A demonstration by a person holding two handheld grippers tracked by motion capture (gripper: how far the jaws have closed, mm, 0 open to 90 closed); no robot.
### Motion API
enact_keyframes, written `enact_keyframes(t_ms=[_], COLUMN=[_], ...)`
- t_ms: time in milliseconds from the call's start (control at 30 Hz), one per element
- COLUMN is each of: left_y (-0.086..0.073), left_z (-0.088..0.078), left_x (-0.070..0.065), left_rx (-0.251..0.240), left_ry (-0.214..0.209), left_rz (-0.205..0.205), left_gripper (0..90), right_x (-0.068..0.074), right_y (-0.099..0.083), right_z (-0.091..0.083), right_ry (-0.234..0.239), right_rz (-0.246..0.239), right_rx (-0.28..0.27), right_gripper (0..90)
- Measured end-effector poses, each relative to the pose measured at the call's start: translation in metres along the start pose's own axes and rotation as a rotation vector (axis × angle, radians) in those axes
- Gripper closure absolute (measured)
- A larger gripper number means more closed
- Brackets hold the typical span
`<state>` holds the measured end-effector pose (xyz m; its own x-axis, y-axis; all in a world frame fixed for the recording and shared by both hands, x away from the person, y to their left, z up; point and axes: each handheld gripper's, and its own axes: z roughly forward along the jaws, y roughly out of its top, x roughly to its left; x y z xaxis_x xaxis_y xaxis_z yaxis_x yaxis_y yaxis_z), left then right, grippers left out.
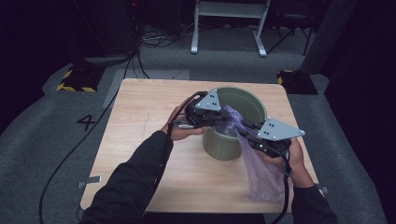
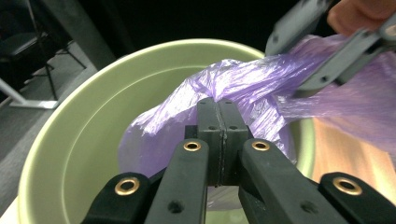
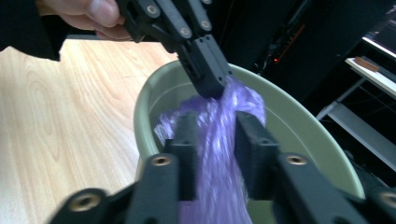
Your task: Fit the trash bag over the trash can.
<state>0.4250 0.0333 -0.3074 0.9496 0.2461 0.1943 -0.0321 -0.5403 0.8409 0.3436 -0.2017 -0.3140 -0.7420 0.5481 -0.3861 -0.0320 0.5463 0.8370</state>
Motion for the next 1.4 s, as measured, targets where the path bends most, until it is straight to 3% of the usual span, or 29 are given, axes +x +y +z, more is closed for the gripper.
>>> enact_keyframes(t_ms=[200, 467, 600, 667, 733, 800, 900, 933, 1067, 1133, 1233, 1400], left_y=[-0.004, -0.015, -0.019, -0.020, -0.022, -0.023, -0.025, -0.025, -0.025, -0.023, -0.018, -0.011], left_z=[-0.004, -0.004, -0.005, -0.004, -0.003, -0.003, -0.003, -0.003, -0.004, -0.008, -0.013, -0.013], left_x=[0.005, 0.014, 0.019, 0.021, 0.023, 0.025, 0.026, 0.026, 0.025, 0.022, 0.017, 0.006], left_rx=[0.001, 0.013, 0.006, 0.010, 0.013, 0.014, 0.009, 0.009, 0.003, -0.021, -0.067, -0.081], left_ry=[0.019, 0.043, 0.052, 0.058, 0.063, 0.066, 0.067, 0.072, 0.072, 0.094, 0.094, 0.038], left_rz=[-0.015, -0.051, -0.071, -0.081, -0.086, -0.093, -0.103, -0.106, -0.114, -0.113, -0.113, -0.086], left_gripper=[89.9, 89.9, 89.9, 89.9, 89.9, 89.9, 89.5, 87.8, 66.6, 52.5, 36.4, 27.5], right_x=[-0.003, 0.002, 0.003, 0.001, 0.001, 0.001, -0.001, -0.002, -0.007, -0.009, -0.010, -0.010], right_y=[-0.012, -0.036, -0.051, -0.057, -0.061, -0.064, -0.067, -0.068, -0.066, -0.062, -0.055, -0.043], right_z=[-0.010, -0.043, -0.064, -0.068, -0.068, -0.068, -0.067, -0.066, -0.063, -0.061, -0.057, -0.048], right_ry=[-0.029, -0.093, -0.105, -0.100, -0.098, -0.098, -0.097, -0.102, -0.114, -0.115, -0.119, -0.115], right_rz=[0.051, 0.089, 0.129, 0.147, 0.140, 0.134, 0.135, 0.137, 0.149, 0.145, 0.134, 0.119], right_rx=[0.031, 0.097, 0.082, 0.098, 0.122, 0.125, 0.097, 0.088, 0.053, 0.041, 0.032, 0.024], right_gripper=[46.1, 39.2, 38.9, 42.1, 50.7, 66.8, 81.9, 84.5, 87.0, 87.1, 87.3, 87.2])
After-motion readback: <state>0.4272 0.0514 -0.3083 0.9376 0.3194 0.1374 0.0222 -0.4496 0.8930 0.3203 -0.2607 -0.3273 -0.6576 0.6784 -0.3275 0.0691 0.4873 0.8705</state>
